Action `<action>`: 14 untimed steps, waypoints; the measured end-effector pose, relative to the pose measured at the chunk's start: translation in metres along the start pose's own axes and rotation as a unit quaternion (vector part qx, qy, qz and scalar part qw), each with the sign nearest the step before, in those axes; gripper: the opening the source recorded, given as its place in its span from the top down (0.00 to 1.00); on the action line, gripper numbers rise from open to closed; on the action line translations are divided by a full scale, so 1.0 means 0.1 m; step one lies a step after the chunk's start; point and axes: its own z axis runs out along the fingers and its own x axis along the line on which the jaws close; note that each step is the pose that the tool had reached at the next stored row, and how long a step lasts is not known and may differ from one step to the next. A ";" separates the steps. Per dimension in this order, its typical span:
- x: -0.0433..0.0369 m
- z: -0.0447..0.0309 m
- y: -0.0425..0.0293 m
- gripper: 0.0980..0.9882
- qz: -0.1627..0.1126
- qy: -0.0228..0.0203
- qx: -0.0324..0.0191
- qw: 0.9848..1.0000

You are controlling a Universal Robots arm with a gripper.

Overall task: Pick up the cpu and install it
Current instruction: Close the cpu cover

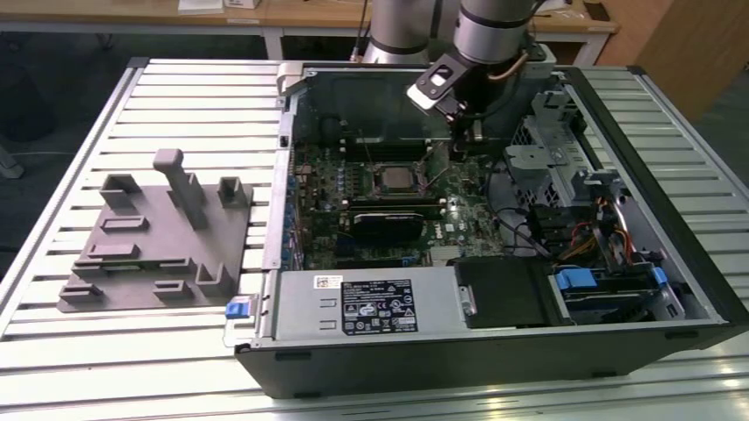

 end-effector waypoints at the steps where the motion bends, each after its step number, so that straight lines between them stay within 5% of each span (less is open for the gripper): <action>1: 0.000 0.000 -0.003 0.99 0.000 0.000 0.000 1.000; 9: 0.000 0.000 -0.013 0.99 0.000 -0.001 0.000 1.000; 11: 0.002 -0.004 -0.195 0.99 0.000 -0.001 0.000 1.000; 14: 0.002 -0.004 -0.200 0.99 0.000 -0.001 0.000 1.000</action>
